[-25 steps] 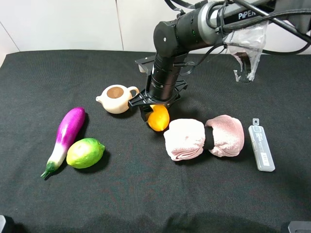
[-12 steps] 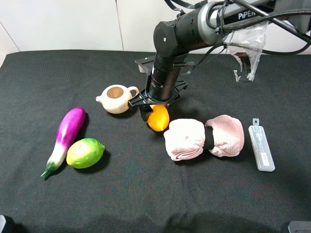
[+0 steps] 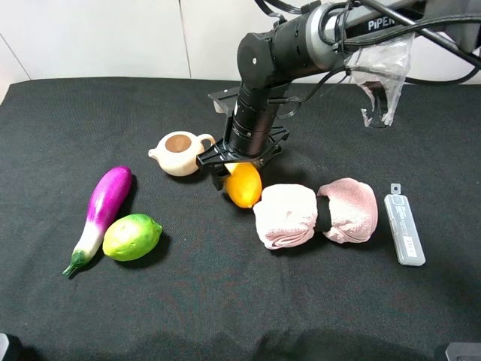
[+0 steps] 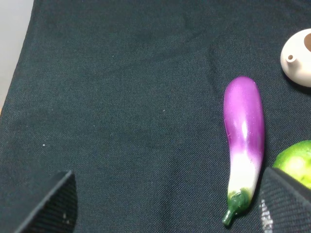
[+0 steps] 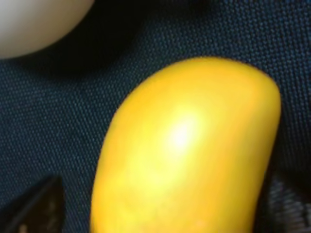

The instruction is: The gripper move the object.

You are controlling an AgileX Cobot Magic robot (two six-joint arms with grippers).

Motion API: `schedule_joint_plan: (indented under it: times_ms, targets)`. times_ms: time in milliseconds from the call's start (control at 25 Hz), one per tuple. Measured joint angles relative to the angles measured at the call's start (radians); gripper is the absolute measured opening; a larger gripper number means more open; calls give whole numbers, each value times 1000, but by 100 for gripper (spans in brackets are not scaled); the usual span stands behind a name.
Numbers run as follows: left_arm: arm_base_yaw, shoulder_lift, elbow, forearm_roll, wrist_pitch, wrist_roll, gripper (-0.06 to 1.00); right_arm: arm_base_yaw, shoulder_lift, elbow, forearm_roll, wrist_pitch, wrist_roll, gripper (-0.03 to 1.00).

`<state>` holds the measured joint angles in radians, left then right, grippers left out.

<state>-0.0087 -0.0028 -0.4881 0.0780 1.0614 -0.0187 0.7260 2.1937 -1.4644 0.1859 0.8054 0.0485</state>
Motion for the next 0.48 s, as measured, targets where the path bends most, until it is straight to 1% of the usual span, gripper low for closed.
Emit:
schedule_joint_plan:
  times_ms: [120,480]
  targets:
    - [0,0,0,0,0,0,79,0,0,0,0,-1,0,68]
    - [0,0,0,0,0,0,79,0,0,0,17,-1,0,69]
